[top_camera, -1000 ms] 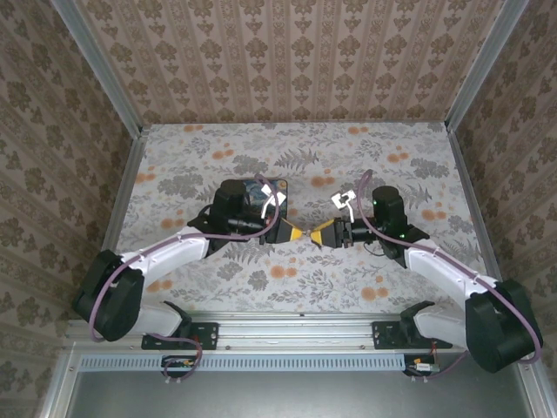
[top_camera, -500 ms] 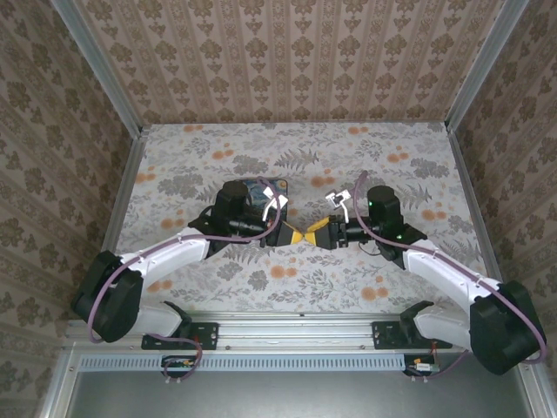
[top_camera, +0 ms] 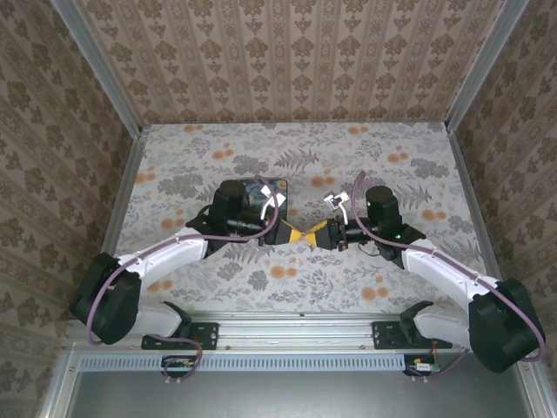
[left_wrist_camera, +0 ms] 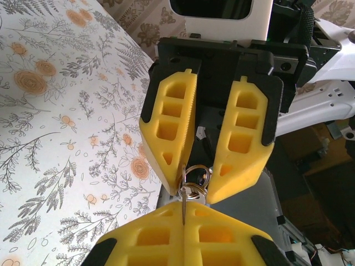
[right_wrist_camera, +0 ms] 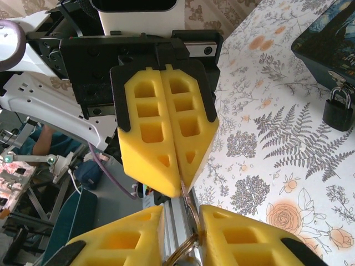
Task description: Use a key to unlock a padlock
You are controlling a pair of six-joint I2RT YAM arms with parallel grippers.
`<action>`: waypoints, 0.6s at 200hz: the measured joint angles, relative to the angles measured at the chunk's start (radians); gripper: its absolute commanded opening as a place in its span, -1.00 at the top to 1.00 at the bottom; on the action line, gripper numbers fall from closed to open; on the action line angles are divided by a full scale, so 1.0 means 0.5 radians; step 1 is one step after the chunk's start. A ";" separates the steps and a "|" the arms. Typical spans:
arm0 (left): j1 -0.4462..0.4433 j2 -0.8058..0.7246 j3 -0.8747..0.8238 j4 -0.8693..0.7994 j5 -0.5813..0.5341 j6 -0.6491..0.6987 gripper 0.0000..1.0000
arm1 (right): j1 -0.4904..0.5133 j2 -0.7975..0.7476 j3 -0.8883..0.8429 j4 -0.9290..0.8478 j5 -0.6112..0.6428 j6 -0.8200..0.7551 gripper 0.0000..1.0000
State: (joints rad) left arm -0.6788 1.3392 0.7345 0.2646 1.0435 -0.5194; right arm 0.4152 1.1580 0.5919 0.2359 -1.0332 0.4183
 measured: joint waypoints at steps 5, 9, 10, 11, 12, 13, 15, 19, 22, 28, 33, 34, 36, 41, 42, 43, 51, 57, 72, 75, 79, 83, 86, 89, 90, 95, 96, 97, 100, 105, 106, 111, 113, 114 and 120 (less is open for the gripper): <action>0.000 -0.001 0.000 -0.001 0.000 0.000 1.00 | 0.000 0.000 0.000 -0.001 0.000 -0.001 0.61; 0.000 -0.002 0.000 -0.001 0.000 0.000 1.00 | 0.000 0.000 0.000 -0.001 0.000 -0.001 0.62; -0.001 -0.001 0.000 -0.001 0.000 0.000 1.00 | 0.000 0.000 0.000 -0.001 0.000 -0.001 0.62; -0.001 -0.002 0.000 0.000 0.000 0.000 1.00 | 0.000 0.000 0.000 0.000 0.000 -0.002 0.62; -0.001 -0.002 0.000 -0.001 0.001 0.000 1.00 | 0.000 0.000 0.000 0.000 0.000 -0.001 0.63; -0.001 -0.002 0.000 -0.001 0.001 0.000 1.00 | 0.000 0.000 0.000 0.000 0.000 0.000 0.63; 0.000 -0.003 0.000 -0.001 0.001 0.000 1.00 | 0.000 0.000 0.000 0.000 0.000 -0.001 0.64; 0.000 -0.003 0.000 -0.001 0.001 0.000 1.00 | 0.000 0.000 0.000 0.000 0.000 -0.001 0.66; 0.000 -0.005 0.000 -0.001 0.001 0.000 1.00 | 0.000 0.000 0.000 0.000 0.000 -0.001 0.68; 0.000 -0.008 0.000 -0.001 0.001 0.000 1.00 | 0.000 0.000 0.000 0.000 0.000 -0.001 0.70; 0.000 -0.011 0.000 -0.001 0.002 0.000 1.00 | 0.000 0.000 0.000 0.000 0.000 0.000 0.73; 0.000 -0.011 0.000 0.000 0.001 0.000 1.00 | 0.000 0.000 0.000 0.000 0.000 0.000 0.73; 0.000 -0.011 0.000 -0.001 0.001 0.000 1.00 | 0.000 0.000 0.000 0.001 0.001 -0.002 0.74; 0.000 -0.014 0.000 -0.001 0.001 0.000 1.00 | 0.000 0.000 0.000 0.001 0.001 0.000 0.77; 0.000 -0.014 0.000 -0.001 0.001 0.000 1.00 | 0.000 0.000 0.000 0.001 0.000 -0.001 0.77; 0.000 -0.014 0.000 -0.001 0.001 0.000 1.00 | 0.000 0.000 0.000 0.001 0.001 -0.001 0.78; 0.000 -0.017 0.000 -0.001 0.002 0.000 1.00 | 0.000 0.001 0.000 0.001 0.001 -0.001 0.82; 0.000 -0.018 0.000 -0.001 0.002 -0.001 1.00 | 0.000 0.001 -0.001 0.002 0.001 -0.001 0.84; 0.002 -0.018 0.000 -0.001 0.002 -0.001 1.00 | -0.001 0.001 -0.004 0.002 0.001 0.000 0.90; 0.002 -0.018 0.000 -0.001 0.002 -0.001 1.00 | -0.001 0.001 -0.005 0.002 0.001 0.001 0.92; 0.002 -0.018 0.000 -0.001 0.002 -0.001 1.00 | -0.001 0.001 -0.008 0.007 0.000 0.001 0.94; 0.002 -0.018 0.000 -0.001 0.002 -0.002 1.00 | -0.001 0.001 -0.008 0.007 0.000 0.000 0.96; 0.002 -0.018 0.000 -0.001 0.002 -0.002 1.00 | -0.001 0.001 -0.011 0.010 0.000 0.005 0.97; 0.002 -0.018 0.000 -0.001 0.002 -0.002 1.00 | -0.001 0.001 -0.011 0.013 -0.001 0.003 0.99; 0.002 -0.018 0.000 -0.001 0.002 -0.002 1.00 | -0.001 0.001 -0.011 0.015 -0.001 0.005 0.99; 0.002 -0.018 0.000 -0.001 0.002 -0.005 1.00 | -0.002 0.002 -0.014 0.022 -0.002 0.007 1.00; 0.002 -0.018 0.000 -0.001 0.002 -0.005 1.00 | -0.002 0.002 -0.015 0.023 -0.002 0.008 1.00; 0.002 -0.018 0.000 0.000 0.002 -0.008 1.00 | -0.002 0.002 -0.016 0.027 -0.003 0.008 1.00; 0.002 -0.018 0.000 0.000 0.002 -0.008 1.00 | -0.002 0.002 -0.019 0.035 -0.005 0.008 1.00; 0.002 -0.018 0.000 0.001 0.002 -0.009 1.00 | -0.002 0.002 -0.023 0.049 -0.007 0.014 1.00; 0.002 -0.018 0.000 0.001 0.002 -0.009 1.00 | -0.002 0.002 -0.024 0.050 -0.008 0.014 1.00; 0.002 -0.018 0.000 0.002 0.002 -0.011 1.00 | -0.002 0.002 -0.027 0.061 -0.009 0.016 1.00; 0.002 -0.018 0.000 0.002 0.002 -0.013 1.00 | -0.002 0.002 -0.030 0.063 -0.011 0.018 1.00; 0.002 -0.018 0.000 0.002 0.002 -0.014 1.00 | -0.002 0.002 -0.031 0.066 -0.011 0.021 1.00; 0.002 -0.018 0.000 0.003 0.002 -0.017 1.00 | -0.002 0.002 -0.035 0.079 -0.013 0.025 1.00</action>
State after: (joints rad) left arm -0.6781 1.3300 0.7345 0.2661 1.0447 -0.5278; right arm 0.4141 1.1587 0.5743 0.2756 -1.0397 0.4309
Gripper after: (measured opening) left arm 0.047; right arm 0.048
